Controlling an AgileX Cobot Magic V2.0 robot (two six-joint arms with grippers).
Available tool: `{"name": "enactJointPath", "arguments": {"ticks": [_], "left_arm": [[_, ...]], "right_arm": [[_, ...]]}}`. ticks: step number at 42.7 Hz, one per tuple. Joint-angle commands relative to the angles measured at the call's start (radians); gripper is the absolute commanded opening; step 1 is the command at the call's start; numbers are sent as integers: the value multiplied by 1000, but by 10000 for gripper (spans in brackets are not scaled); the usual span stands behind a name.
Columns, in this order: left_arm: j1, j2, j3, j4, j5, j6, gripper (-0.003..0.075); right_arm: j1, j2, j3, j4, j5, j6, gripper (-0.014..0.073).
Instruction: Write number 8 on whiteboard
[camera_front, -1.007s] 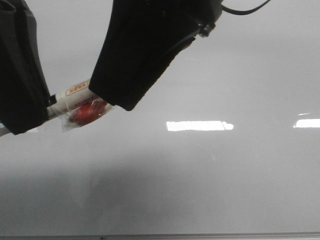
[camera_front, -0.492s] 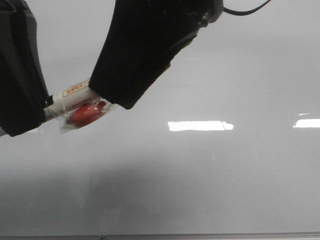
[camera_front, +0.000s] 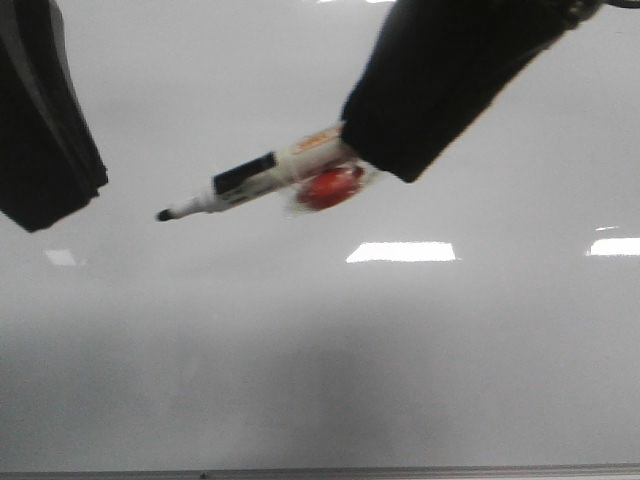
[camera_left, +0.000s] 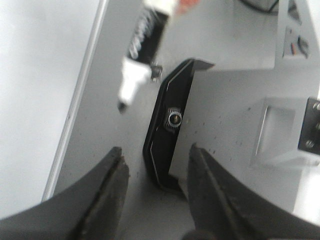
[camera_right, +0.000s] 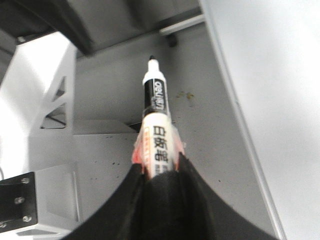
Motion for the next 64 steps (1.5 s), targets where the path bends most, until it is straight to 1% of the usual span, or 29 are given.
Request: {"name": "enactJointPath", "arguments": {"ticks": [1, 6, 9, 11, 14, 17, 20, 21, 25, 28, 36, 44, 52, 59, 64], "left_arm": [[36, -73, -3, -84, -15, -1, 293], [92, -152, 79, -99, -110, -1, 293], [131, -221, 153, -126, -213, -1, 291], [156, -272, 206, -156, -269, -1, 276], [186, -350, 294, -203, -366, -1, 209], [203, -455, 390, -234, -461, -1, 97], [206, -557, 485, -270, -528, -1, -12], [206, -589, 505, -287, -541, -1, -19], [206, -696, 584, -342, -599, -1, -21], [206, -775, 630, -355, -629, -1, -21], [206, -887, 659, -357, -678, -1, -21], [206, -895, 659, -357, -691, -1, -21], [206, -895, 659, -357, -692, -1, -21], [206, -895, 659, -357, -692, -1, -21], [206, -895, 659, -357, -693, -1, -21]], "right_arm": [[-61, -83, 35, 47, -57, -6, -60], [-106, -131, 92, 89, -152, -6, -60], [-109, -137, 106, 120, -199, -6, -60], [-109, -137, 111, 146, -229, -6, -60], [-109, -131, 117, 204, -281, -6, -60], [-109, -119, 117, 253, -323, -6, -60], [-108, -97, 115, 277, -359, -8, -60], [-107, -89, 111, 278, -362, -8, -60], [-98, -36, 84, 282, -362, -8, -60], [-83, 11, 51, 282, -373, -8, -60], [-29, 144, -60, 292, -424, -8, -60], [-29, 221, -134, 300, -510, 2, -60], [-29, 286, -190, 313, -545, 2, -60], [-19, 328, -196, 318, -528, 2, -60], [-13, 353, -195, 270, -480, 4, -60]]}}
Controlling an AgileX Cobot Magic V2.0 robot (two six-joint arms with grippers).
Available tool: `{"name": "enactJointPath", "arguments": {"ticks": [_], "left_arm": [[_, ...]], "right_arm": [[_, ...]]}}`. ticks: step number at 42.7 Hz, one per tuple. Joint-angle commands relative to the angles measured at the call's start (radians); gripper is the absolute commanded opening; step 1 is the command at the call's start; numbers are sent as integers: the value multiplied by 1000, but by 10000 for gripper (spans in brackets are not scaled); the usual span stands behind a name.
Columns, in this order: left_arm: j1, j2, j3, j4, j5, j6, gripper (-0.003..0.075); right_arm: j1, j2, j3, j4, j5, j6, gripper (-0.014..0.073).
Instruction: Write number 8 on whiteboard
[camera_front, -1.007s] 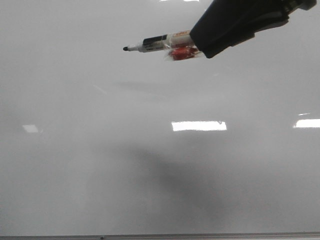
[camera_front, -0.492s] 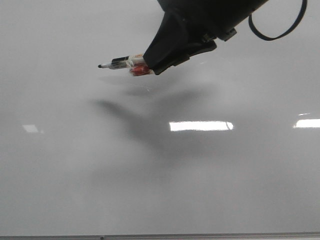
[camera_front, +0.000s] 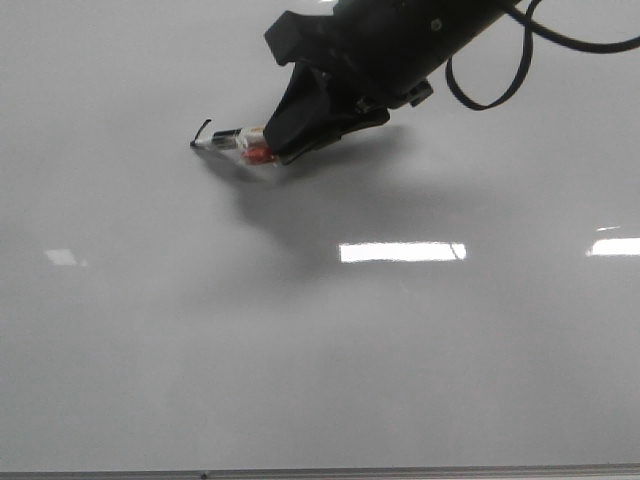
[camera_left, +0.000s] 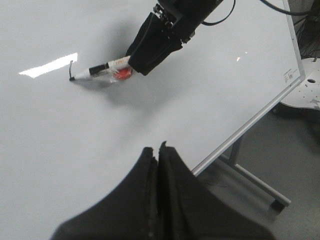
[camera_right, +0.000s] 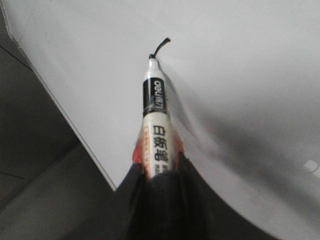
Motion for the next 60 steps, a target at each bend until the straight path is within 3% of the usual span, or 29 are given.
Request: {"name": "enactJointPath", "arguments": {"ticks": [1, 8, 20, 32, 45, 52, 60], "left_arm": [[3, 5, -25, -42, -57, -1, -21], [3, 5, -25, -42, -61, -1, -21], [3, 5, -25, -42, -61, -1, -21], [3, 5, -25, -42, -61, -1, -21], [3, 5, -25, -42, -61, -1, -21], [3, 5, -25, -42, -61, -1, -21], [3, 5, -25, -42, -61, -1, -21]], "right_arm": [[0, -23, -28, -9, 6, 5, -60], [-42, -53, 8, -91, 1, 93, -60], [-96, -111, 156, -116, -1, 94, -60], [25, -52, 187, -86, -105, 93, -60], [105, 10, 33, -43, -103, 92, -60], [65, -37, 45, -38, -100, 92, -60], [-51, -121, 81, -49, -60, 92, -60]]}}
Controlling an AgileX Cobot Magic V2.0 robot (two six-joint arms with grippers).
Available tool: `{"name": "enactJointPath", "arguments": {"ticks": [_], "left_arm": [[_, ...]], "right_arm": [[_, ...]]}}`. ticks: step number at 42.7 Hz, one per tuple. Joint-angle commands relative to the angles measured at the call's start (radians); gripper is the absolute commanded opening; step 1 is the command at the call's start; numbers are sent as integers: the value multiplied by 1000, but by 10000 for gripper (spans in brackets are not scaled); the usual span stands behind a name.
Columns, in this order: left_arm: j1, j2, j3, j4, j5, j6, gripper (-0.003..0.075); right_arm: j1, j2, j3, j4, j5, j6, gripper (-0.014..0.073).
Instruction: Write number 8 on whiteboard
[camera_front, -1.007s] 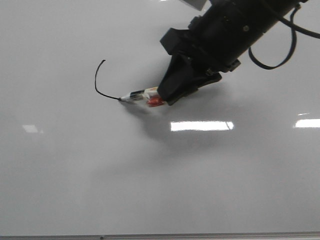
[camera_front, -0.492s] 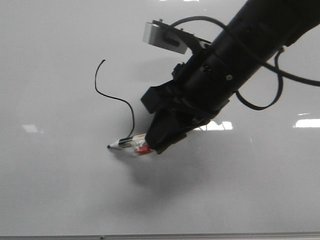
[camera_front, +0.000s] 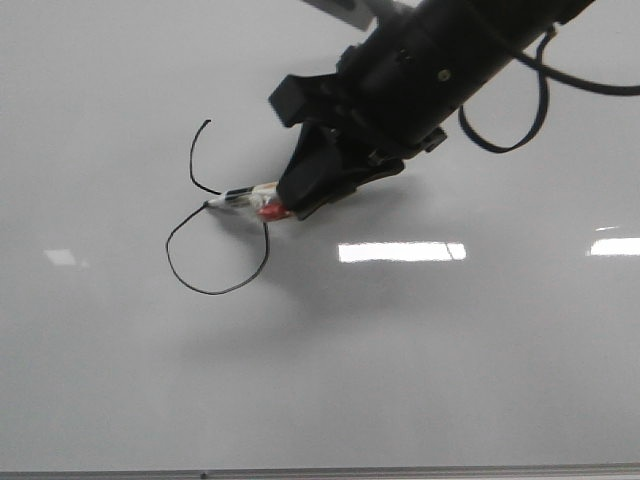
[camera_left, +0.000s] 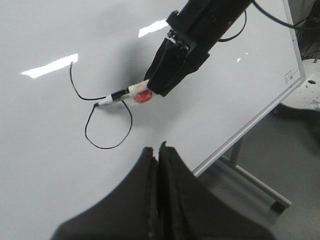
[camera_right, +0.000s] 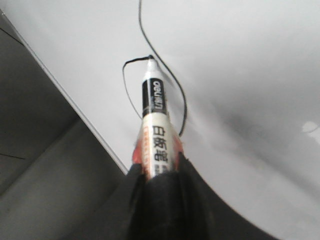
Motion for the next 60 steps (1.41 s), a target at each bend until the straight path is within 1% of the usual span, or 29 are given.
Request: {"name": "enactJointPath", "arguments": {"ticks": [1, 7, 13, 20, 25, 29, 34, 37, 40, 43, 45, 47, 50, 53, 60], "left_arm": [[3, 5, -25, -40, -57, -1, -21], [3, 5, -25, -40, -57, -1, -21], [3, 5, -25, -40, -57, -1, -21], [3, 5, -25, -40, -57, -1, -21], [3, 5, -25, -42, -57, -1, -21], [3, 5, -27, -57, -57, -1, -20], [3, 18, -43, -44, -38, 2, -13], [3, 63, -84, -4, 23, 12, 51], [3, 147, -151, 26, 101, 48, 193], [3, 236, -226, 47, 175, 94, 361], [3, 305, -274, 58, 222, 156, 428], [3, 351, -309, 63, 246, 181, 426], [-4, 420, -362, 86, 275, 208, 393], [-30, 465, -397, 135, 292, 208, 365], [-111, 517, -412, 183, 291, 208, 363]], "right_arm": [[-59, -82, -16, 13, -27, 3, -60], [-83, -110, -35, 12, -53, 1, -60], [-54, -78, -110, 12, -51, 0, -60], [13, 10, -223, -7, 13, 0, -60], [40, 3, -250, -40, 83, 1, -60], [40, -68, -250, -100, 134, -1, -60], [48, -170, -253, -282, 210, -34, -60], [68, -210, -262, -407, 254, -72, -60], [110, -236, -266, -514, 289, -125, -60], [171, -250, -266, -573, 307, -183, -60], [216, -255, -266, -591, 316, -209, -60], [256, -255, -266, -604, 318, -229, -60], [332, -255, -266, -636, 319, -242, -60], [385, -255, -266, -656, 304, -242, -60], [472, -255, -266, -658, 268, -242, -60]]}}
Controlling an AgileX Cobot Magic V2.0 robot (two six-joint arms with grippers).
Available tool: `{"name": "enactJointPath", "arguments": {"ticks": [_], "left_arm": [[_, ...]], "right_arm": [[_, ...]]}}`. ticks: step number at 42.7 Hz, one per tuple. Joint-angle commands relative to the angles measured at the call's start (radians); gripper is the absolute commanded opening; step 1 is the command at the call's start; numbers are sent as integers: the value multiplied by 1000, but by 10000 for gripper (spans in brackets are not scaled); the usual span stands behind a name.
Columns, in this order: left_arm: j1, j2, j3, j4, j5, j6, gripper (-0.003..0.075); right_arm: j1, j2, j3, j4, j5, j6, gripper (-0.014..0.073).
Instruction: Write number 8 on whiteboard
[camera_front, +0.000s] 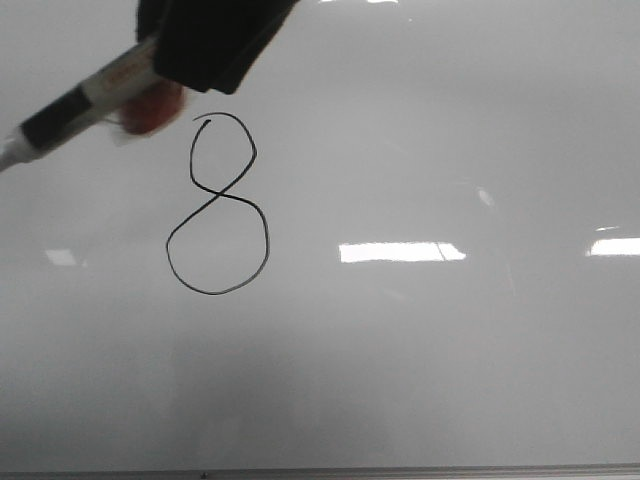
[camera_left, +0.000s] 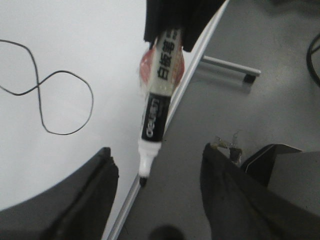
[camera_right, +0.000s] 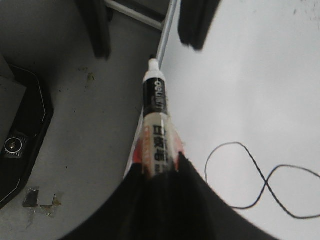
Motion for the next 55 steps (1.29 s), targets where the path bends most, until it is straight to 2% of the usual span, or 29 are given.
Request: {"name": "enactJointPath", "arguments": {"ticks": [1, 5, 18, 28, 31, 34, 38, 41, 45, 50, 55], "left_arm": [[-51, 13, -37, -11, -32, 3, 363], [-81, 27, -37, 4, -32, 1, 359], [-84, 44, -37, 18, -32, -2, 201], [-84, 44, -37, 18, -32, -2, 9], [-84, 44, -37, 18, -32, -2, -18], [-84, 44, -37, 17, -32, -2, -20], [-84, 44, -37, 17, -32, -5, -20], [-84, 44, -32, 17, -32, -19, -20], [-84, 53, -23, 54, -35, -85, -20], [-84, 80, -19, 119, -39, -199, -20], [-72, 122, -18, 138, -84, -340, -20]], "right_arm": [[33, -46, -32, -2, -68, -8, -60], [57, -46, -32, -1, -84, -8, -60], [73, -46, -33, -2, -88, -8, -60], [73, -44, -33, -2, -94, -4, -36], [73, -43, -33, 4, -94, -4, 52], [73, -43, -33, 29, -94, -2, 193], [72, -46, -33, 43, -93, 33, 426], [71, -58, -33, 43, -103, 74, 522], [40, -103, -32, 43, -106, 137, 512], [-43, -185, -10, 48, -93, 222, 454], [-208, -321, 116, 114, -105, 275, 423]]}}
